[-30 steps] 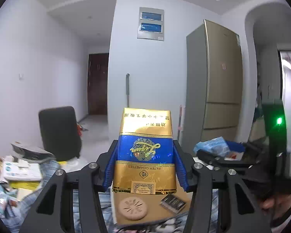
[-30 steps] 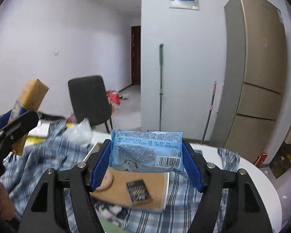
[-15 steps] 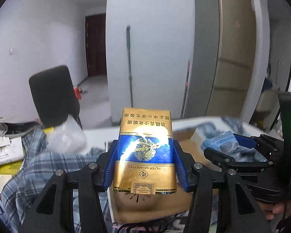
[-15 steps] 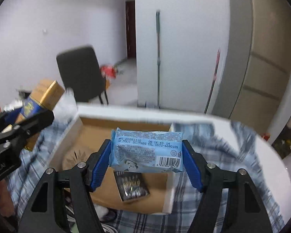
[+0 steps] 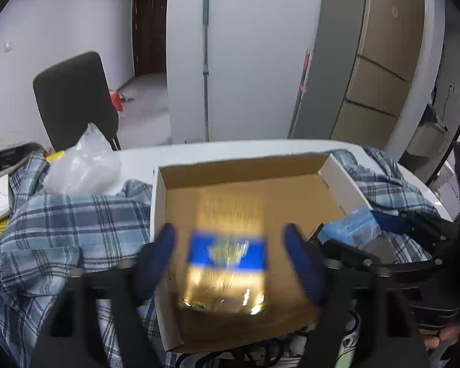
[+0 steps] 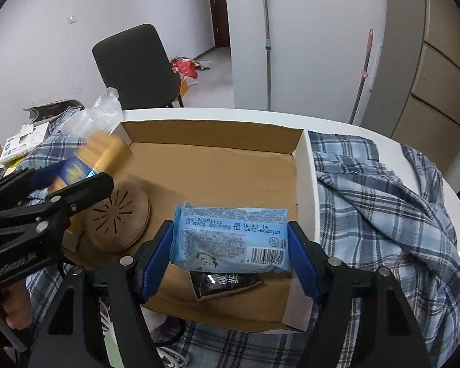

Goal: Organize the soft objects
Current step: 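Lower both packs into the box and open both grippers, then withdraw both tools and move the right tool to the green pouch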

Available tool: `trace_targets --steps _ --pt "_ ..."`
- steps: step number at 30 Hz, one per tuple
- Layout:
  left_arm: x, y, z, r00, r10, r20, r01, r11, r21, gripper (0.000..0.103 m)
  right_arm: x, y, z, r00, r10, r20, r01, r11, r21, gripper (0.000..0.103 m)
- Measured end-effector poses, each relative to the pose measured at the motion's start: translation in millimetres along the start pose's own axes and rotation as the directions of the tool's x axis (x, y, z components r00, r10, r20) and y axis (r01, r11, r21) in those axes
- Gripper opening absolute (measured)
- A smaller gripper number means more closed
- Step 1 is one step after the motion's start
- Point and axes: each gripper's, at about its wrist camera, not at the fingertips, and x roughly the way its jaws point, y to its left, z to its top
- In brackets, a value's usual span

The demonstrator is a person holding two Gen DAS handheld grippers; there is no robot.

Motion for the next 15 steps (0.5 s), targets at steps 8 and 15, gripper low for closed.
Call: trace_targets --steps 8,15 --pt "-21 6 6 0.997 0.002 0.082 0.001 0.999 -0.038 0.086 -7 -4 4 0.999 -0.035 0.038 0.035 0.999 0.005 0.085" --pt "-76 -8 14 0.977 0.003 0.215 -0.004 1.000 0.004 0.086 -43 0 14 0.993 -0.026 0.112 0.026 1.000 0.004 0.085"
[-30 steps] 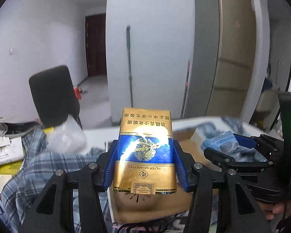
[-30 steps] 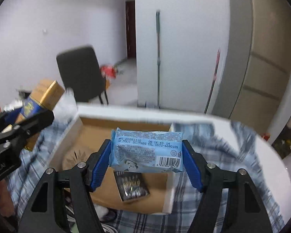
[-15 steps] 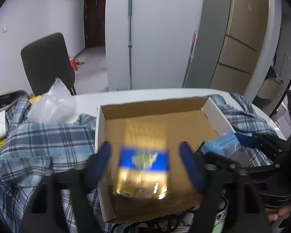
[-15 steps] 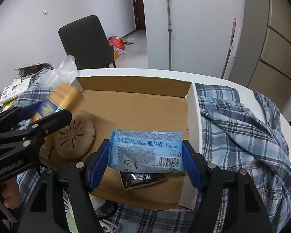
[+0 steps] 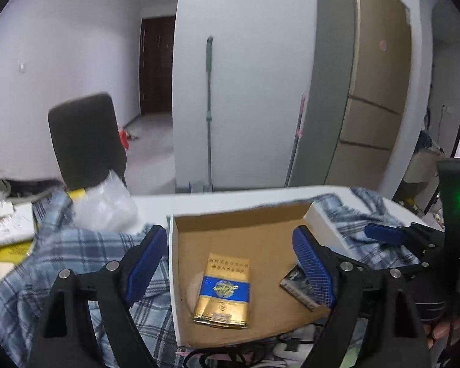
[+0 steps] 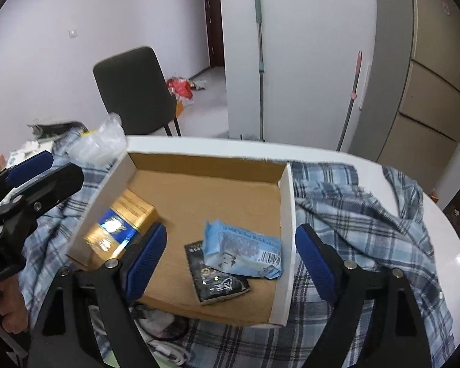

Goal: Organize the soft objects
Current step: 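Withdraw both tools and move the right tool to the green pouch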

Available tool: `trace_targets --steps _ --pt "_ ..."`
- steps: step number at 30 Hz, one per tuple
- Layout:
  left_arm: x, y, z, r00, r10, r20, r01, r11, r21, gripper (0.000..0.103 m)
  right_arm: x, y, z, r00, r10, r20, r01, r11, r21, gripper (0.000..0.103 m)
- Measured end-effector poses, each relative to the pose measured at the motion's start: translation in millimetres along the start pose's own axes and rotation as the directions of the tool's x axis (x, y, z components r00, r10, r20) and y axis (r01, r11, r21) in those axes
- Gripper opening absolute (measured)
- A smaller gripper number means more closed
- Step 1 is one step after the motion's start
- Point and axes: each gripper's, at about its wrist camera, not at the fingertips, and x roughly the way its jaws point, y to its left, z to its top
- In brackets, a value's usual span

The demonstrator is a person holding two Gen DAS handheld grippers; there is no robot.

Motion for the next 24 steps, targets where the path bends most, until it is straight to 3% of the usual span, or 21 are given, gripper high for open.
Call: trace_targets --steps 6,14,18,24 --pt "-60 -16 14 0.992 -0.031 0.126 0.029 0.999 0.018 0.086 -45 10 3 0.998 0.024 0.064 -0.023 1.000 -0.013 0.085" --pt "-125 -24 2 0.979 -0.046 0.199 0.036 0.998 0.054 0.086 -100 25 -24 0.990 0.075 0.121 -0.064 0.994 -0.093 0.085" --pt "-142 -12 -22 0.981 -0.046 0.191 0.041 0.999 0.030 0.086 -107 33 -45 0.991 0.092 0.097 -0.076 0.984 -0.160 0.085" --pt "-131 0 -67 0.992 -0.051 0.113 0.047 0.998 0.040 0.086 -86 28 -78 0.996 0.093 -0.011 -0.094 0.981 -0.172 0.085"
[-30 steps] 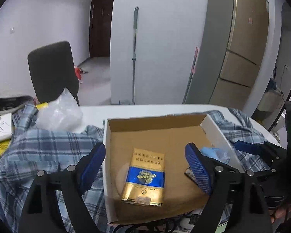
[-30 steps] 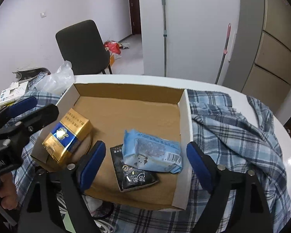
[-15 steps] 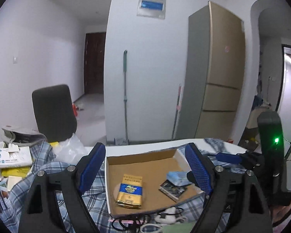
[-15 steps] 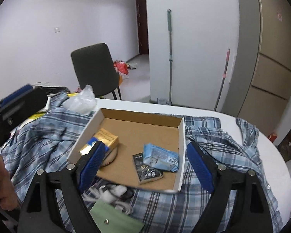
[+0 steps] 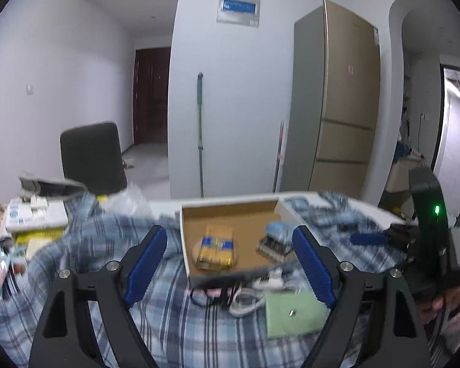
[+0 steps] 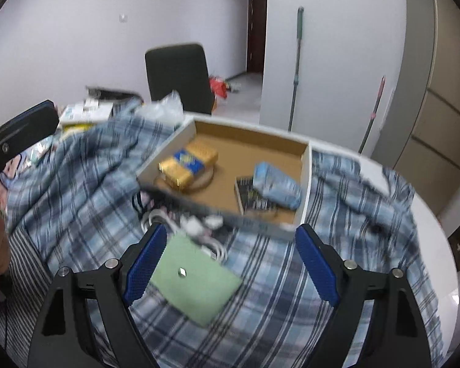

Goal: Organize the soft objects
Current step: 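Withdraw both tools and move the right tool to the green pouch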

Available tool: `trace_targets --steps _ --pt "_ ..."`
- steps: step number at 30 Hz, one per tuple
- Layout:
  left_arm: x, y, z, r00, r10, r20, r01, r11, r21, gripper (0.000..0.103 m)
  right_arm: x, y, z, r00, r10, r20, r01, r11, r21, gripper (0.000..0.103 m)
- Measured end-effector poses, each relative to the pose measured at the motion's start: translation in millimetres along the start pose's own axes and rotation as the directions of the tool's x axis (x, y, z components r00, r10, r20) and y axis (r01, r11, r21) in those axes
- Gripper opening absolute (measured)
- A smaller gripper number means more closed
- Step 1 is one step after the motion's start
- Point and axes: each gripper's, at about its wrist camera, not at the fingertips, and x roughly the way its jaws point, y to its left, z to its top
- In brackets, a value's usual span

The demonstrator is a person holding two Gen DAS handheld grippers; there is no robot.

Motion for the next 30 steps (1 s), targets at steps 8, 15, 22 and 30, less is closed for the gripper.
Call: trace_targets --steps 8,15,22,30 --pt "31 2 -43 0.992 -0.001 -0.125 0.004 1.000 0.022 0.086 46 -14 -22 0.987 0.061 -0.149 -0.055 0.998 0.041 0.037" --pt "31 -2 -47 0.994 -0.005 -0.109 0.010 0.999 0.045 0.086 65 -24 -27 0.973 0.130 -0.189 -0.110 0.988 0.112 0.033" --pt "29 -3 -45 0.996 0.008 -0.093 -0.003 0.999 0.049 0.086 64 -30 -41 0.920 0.285 -0.270 -0.237 0.951 0.197 0.032" --pt "23 -3 -44 0.998 0.003 -0.067 0.001 0.999 0.051 0.086 39 3 -54 0.921 0.245 -0.302 -0.249 0.968 0.027 0.065"
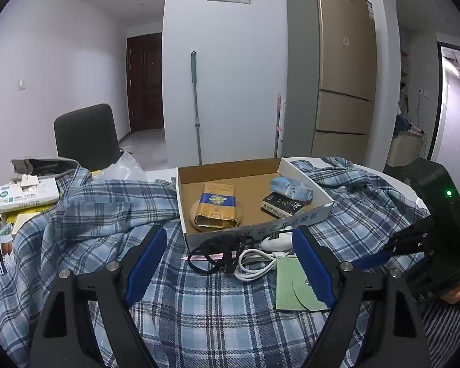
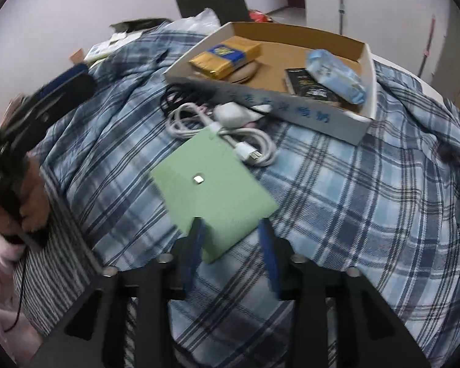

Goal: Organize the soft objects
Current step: 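Withdraw both tools and move the right tool to the green pouch, then grasp the green felt pouch with the right gripper and lift it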

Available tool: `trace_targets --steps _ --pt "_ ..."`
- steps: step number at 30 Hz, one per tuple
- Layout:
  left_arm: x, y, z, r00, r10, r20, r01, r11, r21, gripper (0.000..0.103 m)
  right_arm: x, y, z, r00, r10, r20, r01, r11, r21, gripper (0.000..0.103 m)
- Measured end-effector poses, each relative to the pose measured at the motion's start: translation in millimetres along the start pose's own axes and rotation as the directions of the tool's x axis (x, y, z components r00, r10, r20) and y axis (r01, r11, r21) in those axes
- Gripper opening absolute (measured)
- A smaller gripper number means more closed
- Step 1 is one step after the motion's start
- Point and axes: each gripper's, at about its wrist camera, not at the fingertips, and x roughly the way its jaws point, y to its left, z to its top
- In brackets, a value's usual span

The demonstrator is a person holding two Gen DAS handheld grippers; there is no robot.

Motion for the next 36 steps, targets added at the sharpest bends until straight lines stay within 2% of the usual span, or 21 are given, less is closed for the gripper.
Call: trace_targets --steps 1,3,5,8,12,15,19,21,23,27,30,33,36 --pt "0 -1 0 1.000 0.001 -0.001 -0.001 1.000 0.000 0.086 -2 3 1 1.000 -0.013 0.013 0.013 1.000 -0.015 0.076" --pt "1 1 0 1.000 0.003 -0.007 -0.003 1.000 -0.006 0.086 -4 9 4 0.997 -0.053 0.050 0.056 0.996 -0.067 0.076" --pt "2 3 0 1.000 0.000 -0.011 0.000 1.000 -0.017 0.086 -1 11 8 0.996 -0.079 0.047 0.083 0.991 -0.102 0.076" --pt "3 4 0 1.000 -0.005 -0.016 0.004 1.000 -0.023 0.086 10 11 15 0.998 -0.065 0.007 0.065 0.989 -0.136 0.076" --pt "4 3 0 1.000 -0.009 -0.021 0.009 1.000 -0.015 0.086 25 22 16 0.995 -0.092 -0.040 0.075 0.950 -0.304 0.076" --pt "5 1 -1 1.000 -0.010 -0.025 0.010 1.000 -0.008 0.086 30 23 22 0.996 -0.081 -0.047 0.058 0.926 -0.373 0.076" --pt "4 1 -1 1.000 -0.008 -0.023 0.008 1.000 -0.010 0.086 40 17 36 0.995 -0.039 -0.090 0.001 0.923 -0.386 0.077" --pt "4 2 -1 1.000 -0.010 -0.022 0.009 1.000 -0.012 0.086 42 19 37 0.994 -0.017 -0.112 -0.032 0.909 -0.416 0.077" --pt "4 1 -1 1.000 -0.011 -0.027 0.011 1.000 -0.009 0.086 42 22 33 0.994 -0.021 -0.110 -0.030 0.895 -0.446 0.077" --pt "3 1 -1 1.000 -0.010 -0.021 0.010 1.000 -0.008 0.086 44 20 36 0.993 0.029 -0.113 -0.073 0.910 -0.409 0.075" --pt "3 1 -1 1.000 -0.009 -0.015 0.009 1.000 -0.004 0.086 43 16 37 0.996 0.025 -0.088 -0.054 0.936 -0.347 0.072" --pt "2 0 -1 1.000 -0.014 -0.015 0.014 1.000 -0.001 0.086 27 22 26 1.000 0.002 -0.027 -0.011 0.943 -0.332 0.072" --pt "3 0 -1 1.000 -0.014 -0.017 0.014 1.000 -0.001 0.086 12 22 12 0.999 0.021 0.026 -0.014 0.972 -0.235 0.072"
